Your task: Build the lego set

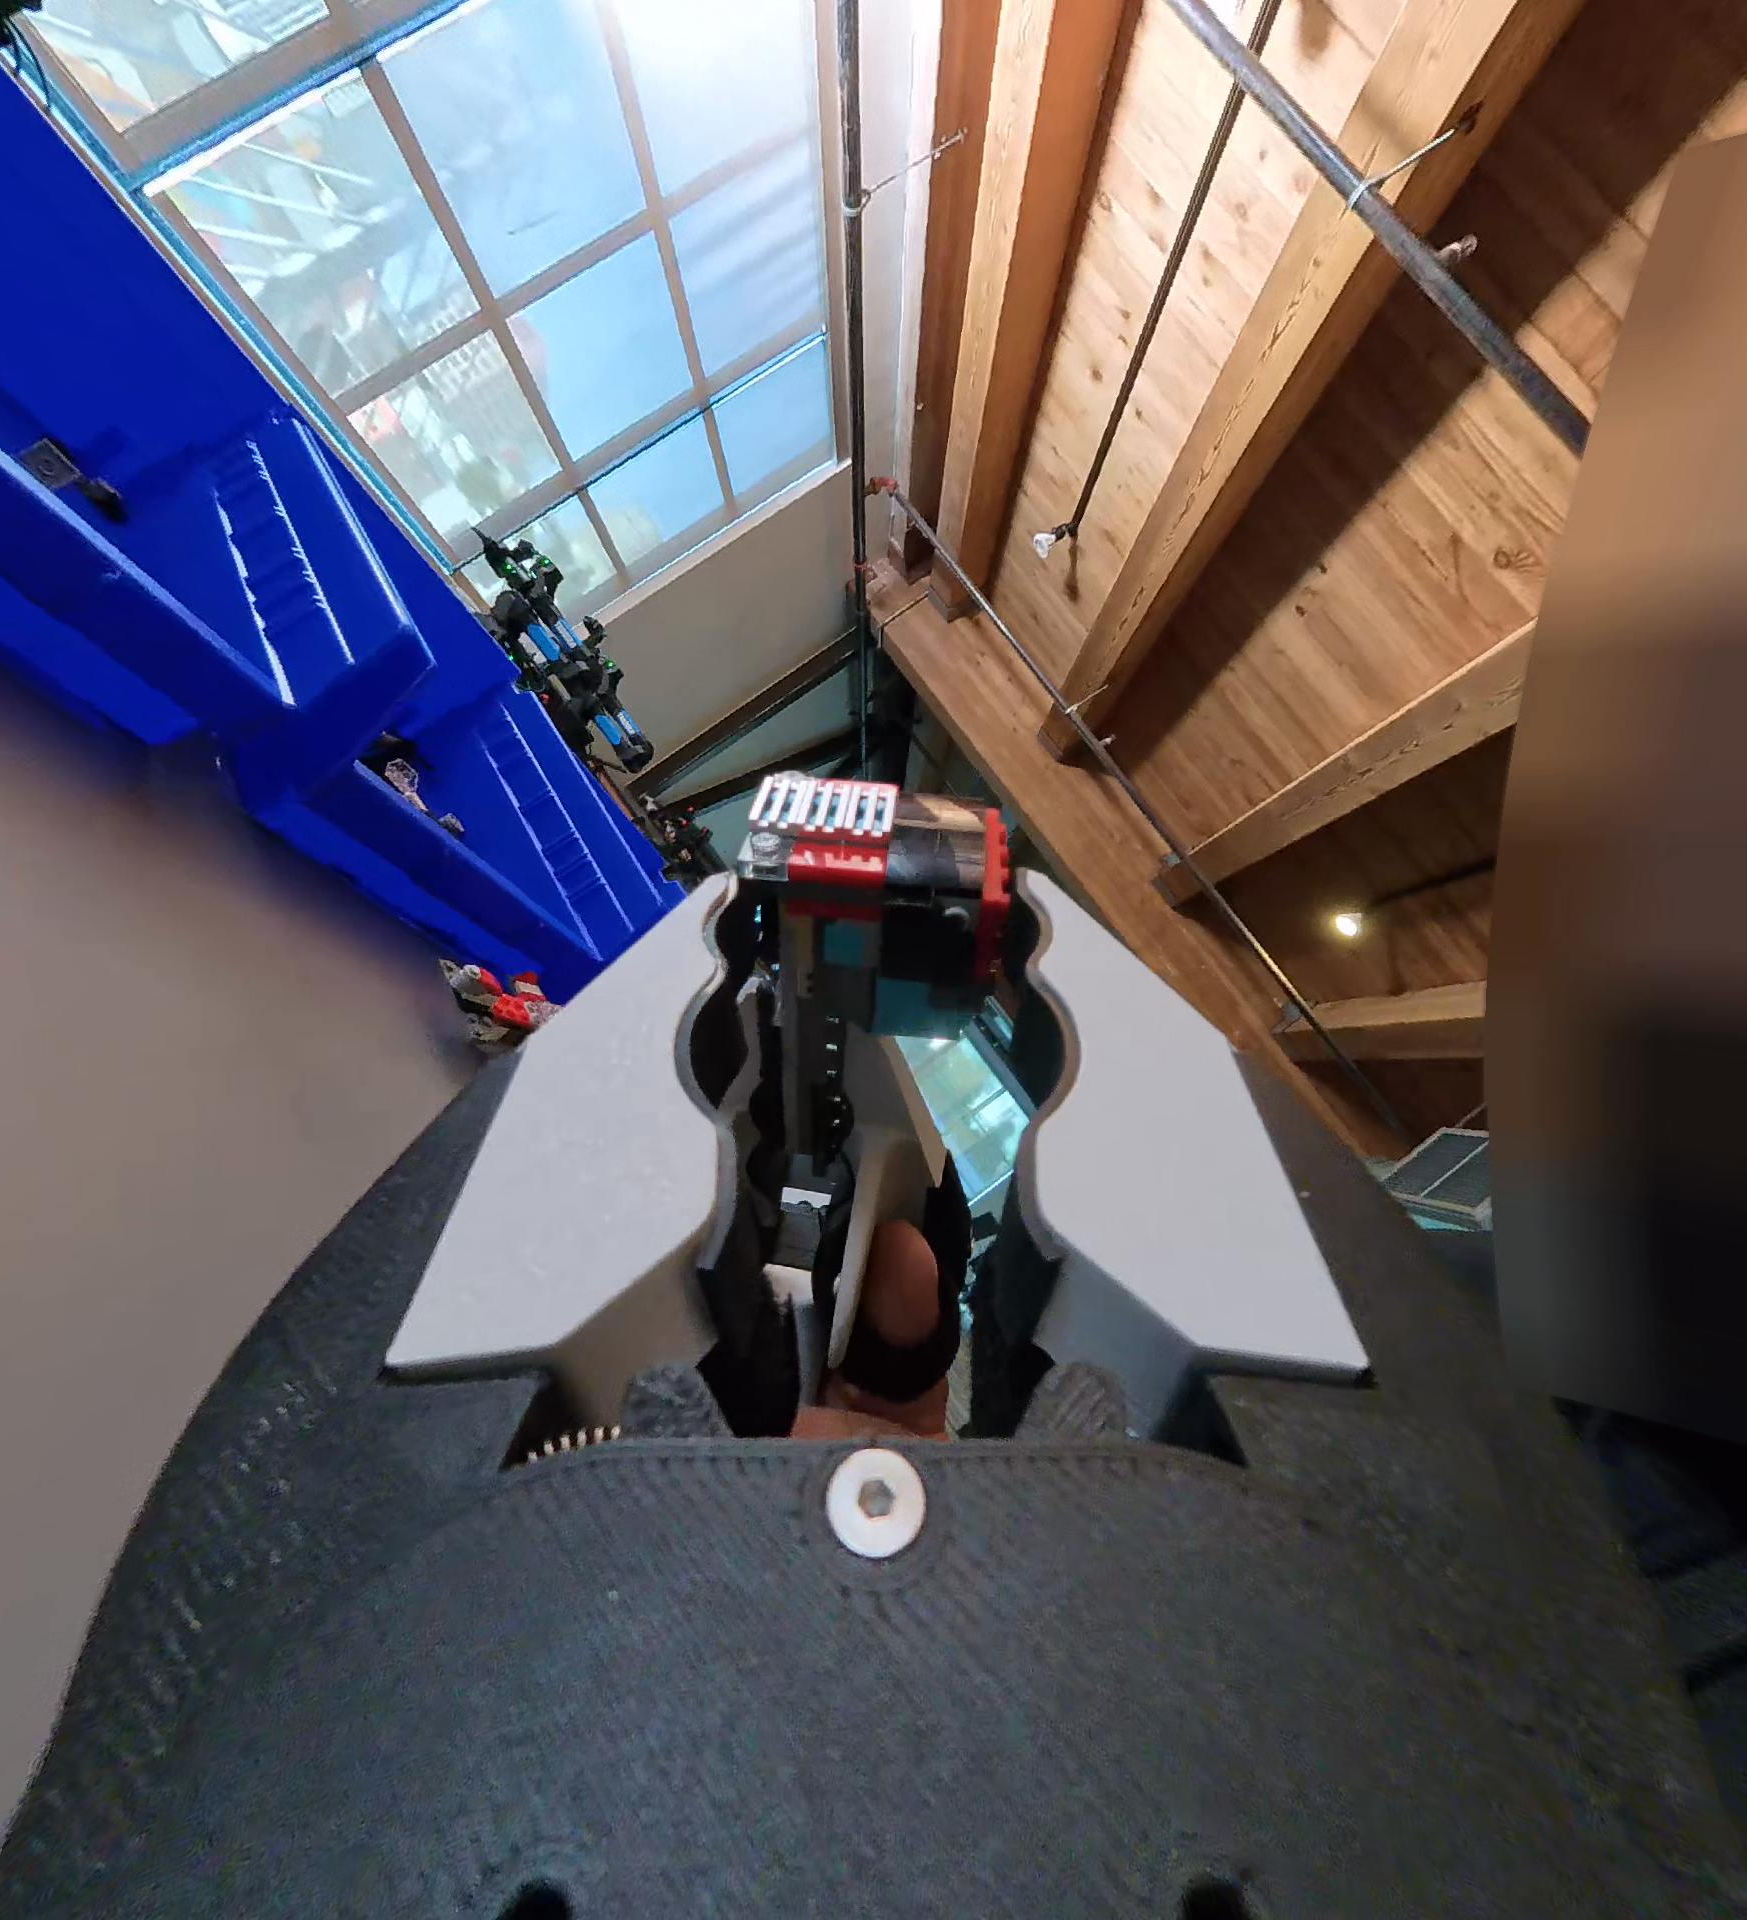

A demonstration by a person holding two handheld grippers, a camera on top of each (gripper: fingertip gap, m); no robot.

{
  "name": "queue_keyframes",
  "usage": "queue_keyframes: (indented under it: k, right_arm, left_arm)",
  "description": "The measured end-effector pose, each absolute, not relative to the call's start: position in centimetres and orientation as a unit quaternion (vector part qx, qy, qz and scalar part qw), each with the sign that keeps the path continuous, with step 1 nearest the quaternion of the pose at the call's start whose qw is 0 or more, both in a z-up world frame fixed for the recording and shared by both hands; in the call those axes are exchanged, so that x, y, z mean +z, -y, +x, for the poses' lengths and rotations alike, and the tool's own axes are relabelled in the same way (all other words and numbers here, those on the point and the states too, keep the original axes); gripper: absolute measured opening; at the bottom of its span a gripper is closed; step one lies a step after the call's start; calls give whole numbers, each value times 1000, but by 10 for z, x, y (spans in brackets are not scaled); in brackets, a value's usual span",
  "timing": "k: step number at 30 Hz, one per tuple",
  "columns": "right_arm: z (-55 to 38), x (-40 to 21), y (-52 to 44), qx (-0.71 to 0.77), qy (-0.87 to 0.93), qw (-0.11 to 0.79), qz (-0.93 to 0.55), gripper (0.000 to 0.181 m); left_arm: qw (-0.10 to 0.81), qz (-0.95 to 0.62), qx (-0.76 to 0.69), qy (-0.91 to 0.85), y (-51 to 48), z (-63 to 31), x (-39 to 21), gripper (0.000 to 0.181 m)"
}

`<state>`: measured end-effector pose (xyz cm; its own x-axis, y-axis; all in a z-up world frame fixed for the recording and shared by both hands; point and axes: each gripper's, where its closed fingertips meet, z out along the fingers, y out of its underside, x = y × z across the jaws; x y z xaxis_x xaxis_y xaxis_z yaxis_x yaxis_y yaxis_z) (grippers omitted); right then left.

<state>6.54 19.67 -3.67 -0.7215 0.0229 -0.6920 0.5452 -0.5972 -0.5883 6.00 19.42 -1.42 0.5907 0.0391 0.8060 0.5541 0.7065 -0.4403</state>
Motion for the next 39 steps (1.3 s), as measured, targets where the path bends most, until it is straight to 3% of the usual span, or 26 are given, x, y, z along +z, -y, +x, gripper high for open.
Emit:
queue_keyframes:
  k: [17, 27, 39]
  right_arm:
    - [53, -50, -197, -799, -402, 211, 394, 14]
    - [49, -73, -179, -726, -426, 310, 441, 14]
    - [54, -92, -157, -641, -513, 344, 455, 13]
  left_arm:
    - [803, -331, -175, 464, -193, 48, -26, 49]
    - [763, -368, -171, 503, -170, 37, -51, 71]
    - [741, -355, -266, 504, -160, 43, -70, 52]
